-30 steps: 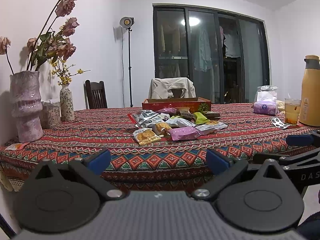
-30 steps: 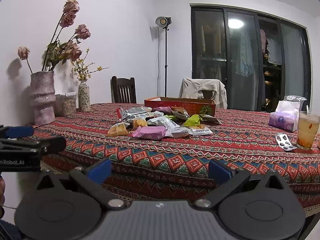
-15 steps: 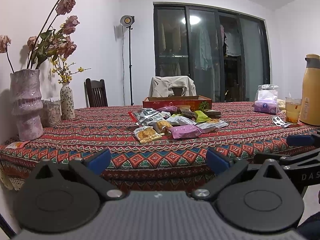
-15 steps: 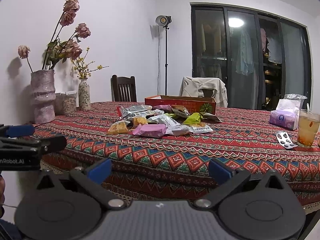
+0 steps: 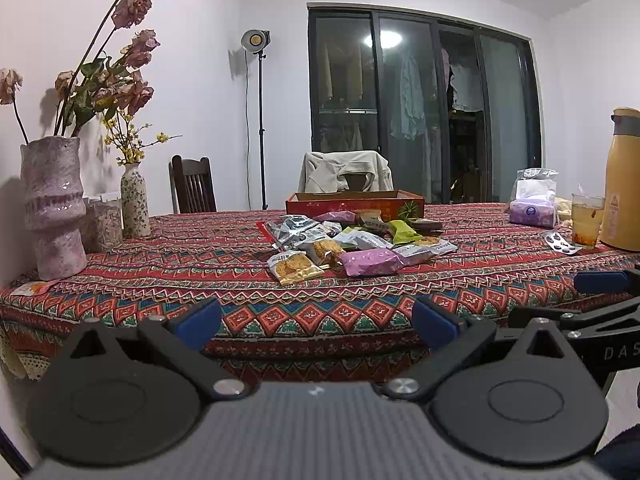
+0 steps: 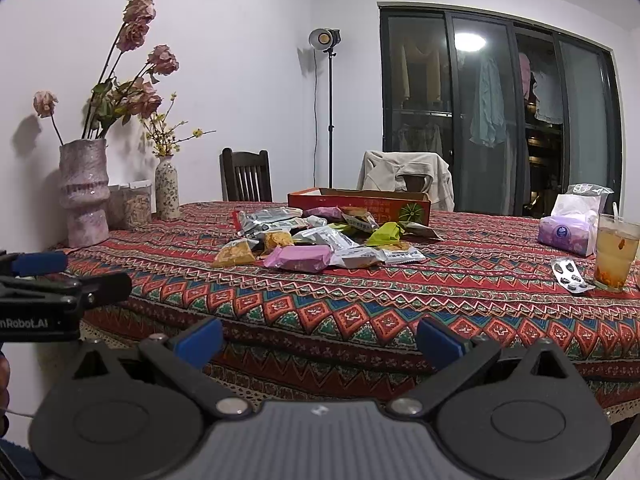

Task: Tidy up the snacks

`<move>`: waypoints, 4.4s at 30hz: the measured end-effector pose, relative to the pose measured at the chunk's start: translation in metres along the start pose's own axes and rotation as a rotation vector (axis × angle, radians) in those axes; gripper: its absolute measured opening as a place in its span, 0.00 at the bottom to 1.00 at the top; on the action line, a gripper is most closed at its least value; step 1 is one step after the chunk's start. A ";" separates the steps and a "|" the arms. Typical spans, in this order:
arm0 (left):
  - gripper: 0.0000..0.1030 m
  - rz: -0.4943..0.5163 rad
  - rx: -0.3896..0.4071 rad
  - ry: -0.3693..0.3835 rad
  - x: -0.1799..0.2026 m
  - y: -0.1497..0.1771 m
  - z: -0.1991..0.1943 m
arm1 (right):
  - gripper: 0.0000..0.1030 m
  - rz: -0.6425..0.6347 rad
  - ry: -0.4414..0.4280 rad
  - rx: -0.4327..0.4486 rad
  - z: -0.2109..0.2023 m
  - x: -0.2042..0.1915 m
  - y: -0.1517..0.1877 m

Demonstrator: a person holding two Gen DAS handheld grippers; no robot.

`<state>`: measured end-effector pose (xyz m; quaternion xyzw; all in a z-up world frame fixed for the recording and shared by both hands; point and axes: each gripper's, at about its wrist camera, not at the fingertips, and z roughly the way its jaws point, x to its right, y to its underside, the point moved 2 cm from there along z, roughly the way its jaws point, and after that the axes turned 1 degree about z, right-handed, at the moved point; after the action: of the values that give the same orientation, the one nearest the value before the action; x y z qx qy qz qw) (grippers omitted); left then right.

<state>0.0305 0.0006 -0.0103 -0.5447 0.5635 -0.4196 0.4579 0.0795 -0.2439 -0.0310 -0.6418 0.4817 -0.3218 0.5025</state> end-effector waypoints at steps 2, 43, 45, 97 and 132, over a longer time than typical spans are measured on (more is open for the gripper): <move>1.00 -0.001 -0.004 0.001 0.000 0.000 0.000 | 1.00 0.002 0.001 -0.001 0.000 0.000 0.000; 1.00 -0.077 -0.119 0.019 -0.033 -0.070 0.184 | 1.00 -0.007 0.065 0.032 0.139 0.069 -0.093; 1.00 -0.103 -0.164 0.013 -0.037 -0.067 0.205 | 1.00 -0.028 0.049 -0.009 0.155 0.073 -0.094; 0.41 -0.148 -0.382 0.059 -0.056 -0.039 0.268 | 0.59 -0.061 -0.135 -0.355 0.259 0.101 -0.072; 0.50 0.070 -0.565 0.120 -0.030 -0.198 0.732 | 0.42 -0.108 0.118 -0.484 0.663 0.197 -0.258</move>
<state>0.7878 0.0390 0.0170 -0.6051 0.7024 -0.2616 0.2682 0.8151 -0.1994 0.0109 -0.7484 0.5381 -0.2605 0.2872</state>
